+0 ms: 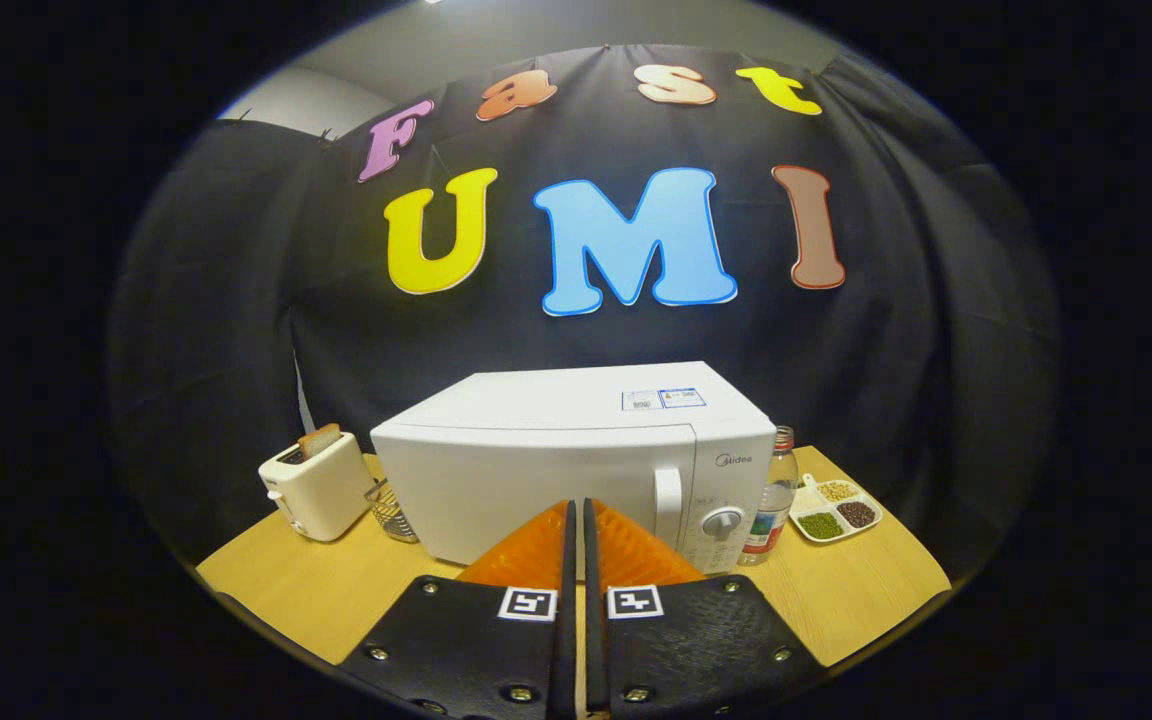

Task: Open the microwave, put the food inside, and close the microwave door.

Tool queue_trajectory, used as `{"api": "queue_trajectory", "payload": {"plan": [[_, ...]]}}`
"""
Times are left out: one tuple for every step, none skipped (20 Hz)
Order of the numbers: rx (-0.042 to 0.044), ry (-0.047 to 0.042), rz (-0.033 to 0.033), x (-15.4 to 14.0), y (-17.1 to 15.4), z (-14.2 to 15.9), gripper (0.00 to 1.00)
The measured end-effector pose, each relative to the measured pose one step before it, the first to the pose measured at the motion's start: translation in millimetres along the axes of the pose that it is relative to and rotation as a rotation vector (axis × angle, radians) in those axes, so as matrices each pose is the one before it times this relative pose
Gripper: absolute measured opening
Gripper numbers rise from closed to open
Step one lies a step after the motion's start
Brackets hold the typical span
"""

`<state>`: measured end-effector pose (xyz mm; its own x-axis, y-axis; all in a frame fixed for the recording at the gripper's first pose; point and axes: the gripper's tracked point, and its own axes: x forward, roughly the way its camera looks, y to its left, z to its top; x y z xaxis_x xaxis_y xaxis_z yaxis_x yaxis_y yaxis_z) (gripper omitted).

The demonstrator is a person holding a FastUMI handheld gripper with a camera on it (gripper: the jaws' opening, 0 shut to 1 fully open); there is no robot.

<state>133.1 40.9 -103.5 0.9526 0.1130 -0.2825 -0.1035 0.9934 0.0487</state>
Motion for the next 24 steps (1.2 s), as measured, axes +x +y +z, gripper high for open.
{"api": "queue_trajectory", "payload": {"plan": [[0.0007, -0.00955, -0.0035, -12.57, 1.26, 3.44, 0.04], [0.00022, -0.01244, -0.00303, -13.55, 1.17, 4.37, 0.04], [0.00009, -0.01709, -0.00503, -14.31, 1.11, 4.08, 0.04], [-0.00434, -0.01456, -0.00572, -14.25, 1.42, 3.2, 0.04], [-0.0047, -0.01432, -0.00437, -10.59, 6.65, -0.55, 0.04], [-0.00427, -0.01489, -0.0051, -14.43, 1.07, 2.56, 0.04], [0.00054, -0.00999, 0.0027, -13.6, 1.97, 1.27, 0.04], [0.00509, -0.00805, 0.0143, -12.57, 5.24, -0.3, 0.05], [-0.00059, -0.00871, 0.00557, -13.17, 2.96, 0.9, 0.06], [-0.00286, -0.01065, -0.00002, -10.9, 1.08, 2.58, 0.29], [0.00441, -0.0136, -0.0039, -8.39, -0.08, 3.16, 0.45], [0.00855, -0.01506, 0.00532, -12.44, 0.65, 2.93, 0.68], [0.00641, -0.0166, 0.00137, -11.01, 1.22, 5.06, 0.78], [-0.00479, -0.01109, -0.00245, -4.52, -1.73, 1.79, 0.96], [-0.01094, -0.00385, -0.00302, -7.11, -1.03, 2.63, 0.99], [-0.0096, -0.00342, 0.0008, -2.67, -1.93, 0.18, 0.99], [-0.0055, -0.00376, 0.00278, -3.75, 0.71, 2.58, 0.99], [-0.00295, -0.00827, -0.0027, -3.08, -1.33, 1.58, 0.99], [0.00158, -0.00083, -0.00363, -1.24, -1.3, 1.19, 0.99], [0.00959, -0.00028, -0.00215, -0.27, -1.8, -0.66, 0.99], [0.01091, 0.00282, -0.00197, -0.53, 0.48, 1.2, 0.99], [0.01033, -0.00459, 0.00079, -0.28, -0.65, 3.12, 0.99], [0.00411, -0.00757, -0.00237, 0.44, 0.18, 4.07, 0.99], [0.00291, -0.00895, -0.00584, 0.34, -2.86, 4.68, 0.99]]}}
